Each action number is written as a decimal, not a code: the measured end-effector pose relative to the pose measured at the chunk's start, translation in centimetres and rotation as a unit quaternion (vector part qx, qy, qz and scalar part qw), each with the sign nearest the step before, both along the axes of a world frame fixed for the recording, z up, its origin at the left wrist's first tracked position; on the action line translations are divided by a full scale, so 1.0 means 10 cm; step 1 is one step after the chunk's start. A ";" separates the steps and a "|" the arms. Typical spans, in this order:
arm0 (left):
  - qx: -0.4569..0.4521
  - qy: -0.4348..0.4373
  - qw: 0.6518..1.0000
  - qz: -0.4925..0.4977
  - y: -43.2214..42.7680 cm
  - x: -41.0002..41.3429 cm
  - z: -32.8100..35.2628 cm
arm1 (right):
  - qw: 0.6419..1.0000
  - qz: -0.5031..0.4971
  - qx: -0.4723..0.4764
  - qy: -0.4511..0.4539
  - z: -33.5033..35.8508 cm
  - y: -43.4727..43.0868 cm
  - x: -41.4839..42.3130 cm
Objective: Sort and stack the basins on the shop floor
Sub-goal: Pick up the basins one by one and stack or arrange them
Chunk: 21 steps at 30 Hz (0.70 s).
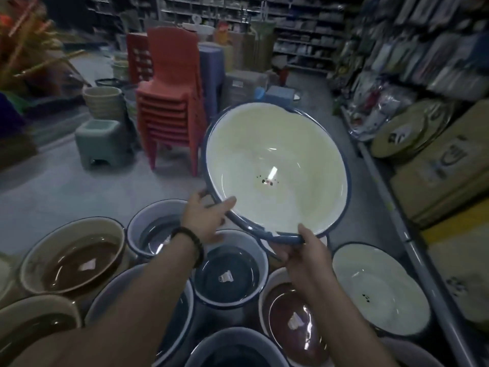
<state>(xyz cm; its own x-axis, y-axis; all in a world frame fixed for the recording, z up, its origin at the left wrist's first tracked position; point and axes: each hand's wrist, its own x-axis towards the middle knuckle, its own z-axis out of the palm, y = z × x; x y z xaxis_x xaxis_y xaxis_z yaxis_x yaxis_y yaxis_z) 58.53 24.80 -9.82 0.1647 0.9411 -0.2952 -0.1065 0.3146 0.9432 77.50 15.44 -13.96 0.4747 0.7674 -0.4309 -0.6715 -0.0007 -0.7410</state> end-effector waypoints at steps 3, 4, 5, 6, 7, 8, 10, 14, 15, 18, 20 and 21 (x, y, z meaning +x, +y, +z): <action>-0.053 -0.051 0.996 -0.057 -0.08 0.49 -0.38 | 1.000 0.005 -0.010 0.017 -0.18 0.15 -0.20; -0.054 -0.057 0.996 -0.031 -0.05 0.60 -0.48 | 1.000 0.007 -0.013 0.021 -0.26 0.17 -0.25; -0.052 -0.052 0.997 0.004 0.00 0.67 -0.55 | 1.000 0.012 -0.021 0.019 -0.34 0.18 -0.26; -0.050 -0.047 0.997 0.038 0.08 0.71 -0.62 | 0.999 0.017 -0.033 0.013 -0.40 0.17 -0.24; -0.052 -0.044 0.996 0.062 0.18 0.72 -0.67 | 0.998 0.019 -0.051 0.002 -0.45 0.15 -0.18; -0.053 -0.035 0.995 0.074 0.28 0.73 -0.73 | 0.998 0.010 -0.067 -0.014 -0.50 0.14 -0.06; -0.047 0.008 0.996 0.074 0.48 0.72 -0.83 | 0.994 -0.052 -0.081 -0.052 -0.59 0.10 0.27; -0.006 0.051 0.999 0.004 0.82 0.81 -0.77 | 0.991 -0.090 -0.073 -0.063 -0.59 0.24 0.80; -0.002 0.024 0.999 -0.021 0.90 0.88 -0.73 | 0.991 -0.101 -0.076 -0.053 -0.62 0.32 0.90; -0.028 -0.109 0.988 -0.102 1.05 1.12 -0.66 | 0.986 -0.148 -0.076 0.005 -0.68 0.56 1.17; 0.012 -0.072 0.990 -0.124 1.01 1.18 -0.73 | 0.980 -0.179 -0.076 0.042 -0.72 0.76 1.33; 0.041 -0.008 0.990 -0.132 0.95 1.17 -0.82 | 0.978 -0.189 -0.074 0.046 -0.76 0.85 1.39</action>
<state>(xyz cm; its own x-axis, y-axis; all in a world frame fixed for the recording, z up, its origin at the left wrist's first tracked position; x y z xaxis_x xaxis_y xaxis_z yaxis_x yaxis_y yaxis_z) 70.22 34.35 -18.02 0.4128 0.8850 -0.2153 -0.0463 0.2565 0.9654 91.40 23.97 -21.59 0.6658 0.4709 -0.5788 -0.7090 0.1577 -0.6873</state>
